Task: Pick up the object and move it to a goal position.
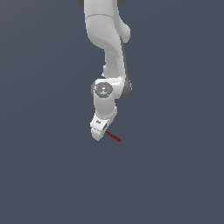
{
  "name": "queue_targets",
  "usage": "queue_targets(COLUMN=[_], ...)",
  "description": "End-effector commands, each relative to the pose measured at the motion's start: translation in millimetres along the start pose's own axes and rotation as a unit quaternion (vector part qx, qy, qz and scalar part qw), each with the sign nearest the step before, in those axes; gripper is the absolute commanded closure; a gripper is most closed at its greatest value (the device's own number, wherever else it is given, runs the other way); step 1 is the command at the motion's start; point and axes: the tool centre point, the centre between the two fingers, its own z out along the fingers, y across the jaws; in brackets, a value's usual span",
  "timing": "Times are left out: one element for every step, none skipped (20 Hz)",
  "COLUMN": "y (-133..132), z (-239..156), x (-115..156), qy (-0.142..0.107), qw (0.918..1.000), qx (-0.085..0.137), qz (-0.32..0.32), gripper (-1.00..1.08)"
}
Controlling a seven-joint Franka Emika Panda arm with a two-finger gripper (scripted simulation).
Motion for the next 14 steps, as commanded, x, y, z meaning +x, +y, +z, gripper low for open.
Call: queue_targets(y=[-1, -1, -1, -1, -1, -1, -1, -1, 0, 0, 0, 0, 0, 0], z=[12, 17, 22, 26, 29, 32, 34, 35, 36, 36, 36, 36, 36, 36], x=[0, 0, 0, 0, 0, 0, 0, 0, 0, 0, 0, 0, 0, 0], qy=[0.0, 0.0, 0.0, 0.0, 0.0, 0.0, 0.0, 0.0, 0.0, 0.0, 0.0, 0.0, 0.0, 0.0], qw=[1.0, 1.0, 1.0, 1.0, 1.0, 1.0, 1.0, 1.0, 1.0, 1.0, 1.0, 1.0, 1.0, 1.0], qx=[0.0, 0.0, 0.0, 0.0, 0.0, 0.0, 0.0, 0.0, 0.0, 0.0, 0.0, 0.0, 0.0, 0.0], qz=[-0.001, -0.001, -0.001, -0.001, -0.001, -0.002, -0.002, -0.002, -0.002, -0.002, -0.002, -0.002, -0.002, -0.002], gripper=[-0.92, -0.92, -0.92, -0.92, -0.92, -0.92, -0.92, -0.92, -0.92, -0.92, 1.08, 1.08, 1.08, 1.08])
